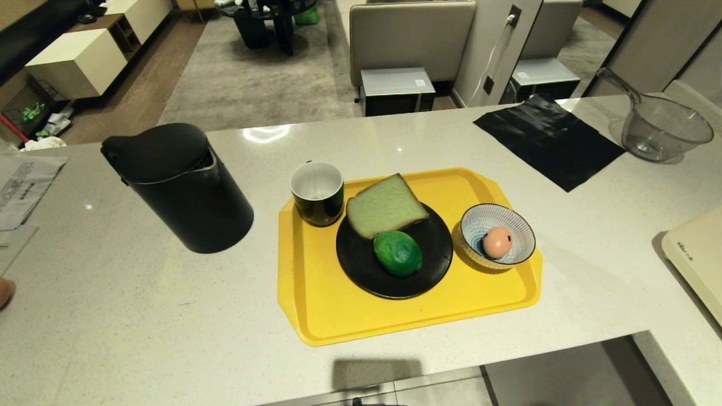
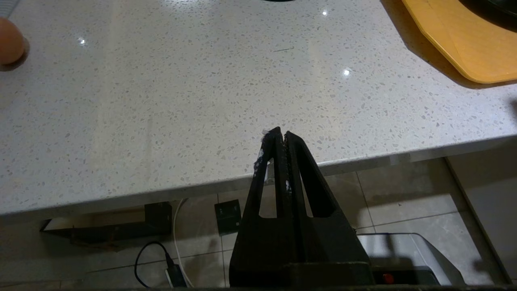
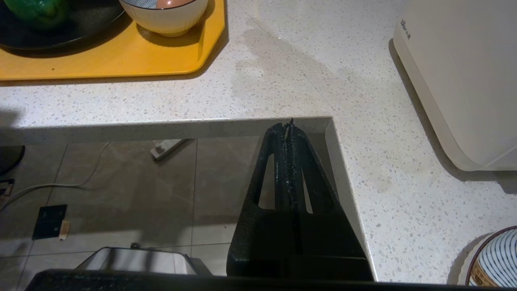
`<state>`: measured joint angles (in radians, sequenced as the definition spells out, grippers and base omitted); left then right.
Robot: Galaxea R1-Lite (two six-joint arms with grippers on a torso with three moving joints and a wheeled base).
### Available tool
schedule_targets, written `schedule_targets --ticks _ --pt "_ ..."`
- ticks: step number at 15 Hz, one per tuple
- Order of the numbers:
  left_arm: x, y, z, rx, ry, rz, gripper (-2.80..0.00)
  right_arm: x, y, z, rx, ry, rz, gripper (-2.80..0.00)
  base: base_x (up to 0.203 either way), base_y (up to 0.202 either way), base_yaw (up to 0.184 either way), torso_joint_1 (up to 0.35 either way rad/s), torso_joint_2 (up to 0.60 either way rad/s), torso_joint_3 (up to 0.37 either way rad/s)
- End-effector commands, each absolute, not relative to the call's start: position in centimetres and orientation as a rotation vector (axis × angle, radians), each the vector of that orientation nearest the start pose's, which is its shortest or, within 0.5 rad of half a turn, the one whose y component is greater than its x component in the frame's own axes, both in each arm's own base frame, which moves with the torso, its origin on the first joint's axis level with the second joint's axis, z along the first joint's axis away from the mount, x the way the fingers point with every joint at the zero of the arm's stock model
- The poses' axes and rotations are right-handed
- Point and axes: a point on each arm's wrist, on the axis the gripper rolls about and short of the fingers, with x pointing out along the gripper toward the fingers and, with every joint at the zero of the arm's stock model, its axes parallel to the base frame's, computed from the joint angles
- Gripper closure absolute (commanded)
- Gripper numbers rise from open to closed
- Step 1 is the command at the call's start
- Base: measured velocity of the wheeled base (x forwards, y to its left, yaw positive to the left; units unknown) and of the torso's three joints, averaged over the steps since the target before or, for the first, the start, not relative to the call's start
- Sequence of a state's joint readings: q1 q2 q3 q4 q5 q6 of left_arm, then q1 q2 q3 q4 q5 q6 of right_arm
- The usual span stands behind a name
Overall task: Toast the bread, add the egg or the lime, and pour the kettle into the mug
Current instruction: Pick up the kettle
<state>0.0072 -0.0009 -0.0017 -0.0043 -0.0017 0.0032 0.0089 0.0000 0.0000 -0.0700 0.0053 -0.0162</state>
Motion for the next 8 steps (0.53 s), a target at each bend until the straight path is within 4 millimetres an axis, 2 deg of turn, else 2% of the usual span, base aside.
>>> schedule_targets --ticks 1,8 --pt "-2.3 -0.02 7.63 0.003 -0.008 0.006 0.0 -2.07 0.0 7.51 -0.017 -0.041 0.015 0.0 0.0 0.0 0.0 0.0 0.0 0.0" --pt "-2.39 -0.01 7.97 0.026 -0.023 0.01 0.0 -2.07 -0.01 7.51 -0.017 -0.041 0.015 0.0 0.0 0.0 0.0 0.0 0.0 0.0"
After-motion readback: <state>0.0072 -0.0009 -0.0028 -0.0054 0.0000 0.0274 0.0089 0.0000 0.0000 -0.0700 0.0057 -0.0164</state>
